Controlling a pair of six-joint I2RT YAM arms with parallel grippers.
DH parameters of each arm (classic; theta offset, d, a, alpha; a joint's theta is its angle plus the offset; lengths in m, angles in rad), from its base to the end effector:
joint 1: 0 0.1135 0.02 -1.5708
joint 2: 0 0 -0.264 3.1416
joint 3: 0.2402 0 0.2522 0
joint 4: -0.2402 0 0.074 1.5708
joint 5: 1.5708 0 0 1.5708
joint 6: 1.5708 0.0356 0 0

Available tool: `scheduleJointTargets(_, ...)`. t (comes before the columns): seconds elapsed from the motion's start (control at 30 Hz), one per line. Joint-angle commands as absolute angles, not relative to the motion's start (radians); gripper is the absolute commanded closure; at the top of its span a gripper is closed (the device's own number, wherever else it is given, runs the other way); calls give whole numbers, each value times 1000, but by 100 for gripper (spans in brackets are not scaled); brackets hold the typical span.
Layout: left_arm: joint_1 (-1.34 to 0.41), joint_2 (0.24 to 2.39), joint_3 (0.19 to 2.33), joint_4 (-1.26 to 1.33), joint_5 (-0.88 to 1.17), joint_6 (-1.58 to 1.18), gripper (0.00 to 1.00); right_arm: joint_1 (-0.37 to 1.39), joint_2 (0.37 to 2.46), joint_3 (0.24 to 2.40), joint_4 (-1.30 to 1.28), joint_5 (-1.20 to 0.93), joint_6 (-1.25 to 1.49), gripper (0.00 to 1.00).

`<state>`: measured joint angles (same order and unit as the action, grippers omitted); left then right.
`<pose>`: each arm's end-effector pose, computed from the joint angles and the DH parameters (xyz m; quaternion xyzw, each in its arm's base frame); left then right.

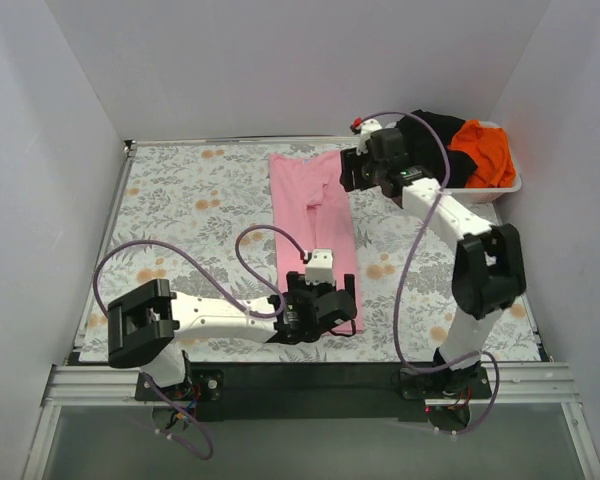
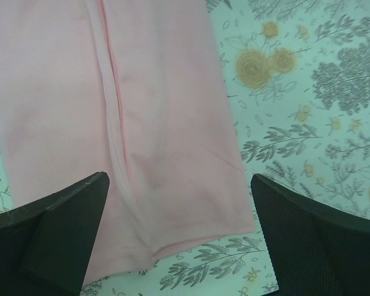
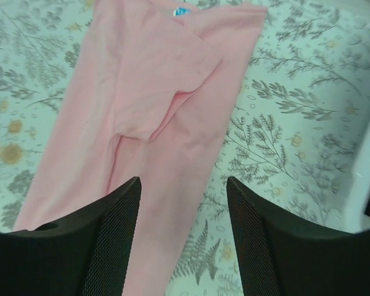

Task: Fold and stack the t-shirts
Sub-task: Fold the tshirt

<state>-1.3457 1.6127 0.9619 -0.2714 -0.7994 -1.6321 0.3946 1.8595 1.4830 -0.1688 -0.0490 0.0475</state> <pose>0.0967 -0.3082 0.1978 -0.2473 0.8465 -0.2624 0.3916 0.4043 0.1703 0.2755 -0.1623 0.8560 0.1284 0.4738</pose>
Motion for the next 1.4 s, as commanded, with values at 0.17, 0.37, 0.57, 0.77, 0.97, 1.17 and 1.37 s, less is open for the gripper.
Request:
scheduleJointTargets(0.17,-1345,1249,775,-242,-850,-1583,7,419,1394,1043,-100,-5,168,46)
scheduleJointTargets(0.37,-1330,1062,635,-310,-828,-1637,7,589,1179,773,-91,141,244,47)
scheduleJointTargets(0.57,-1322,1035,543,-383,-775,-1787,7,750,1025,586,-135,264,322,47)
scheduleJointTargets(0.77,-1322,1071,446,-330,-690,-1888,7,765,919,457,-189,262,382,47)
scheduleJointTargets(0.97,-1322,1126,443,-322,-660,-1914,9,776,897,417,-202,232,411,47)
scheduleJointTargets(1.17,-1322,1112,419,-302,-638,-1944,12,807,838,345,-206,169,463,48)
scheduleJointTargets(1.37,-1322,1161,414,-235,-609,-1930,13,865,805,310,-207,169,522,49)
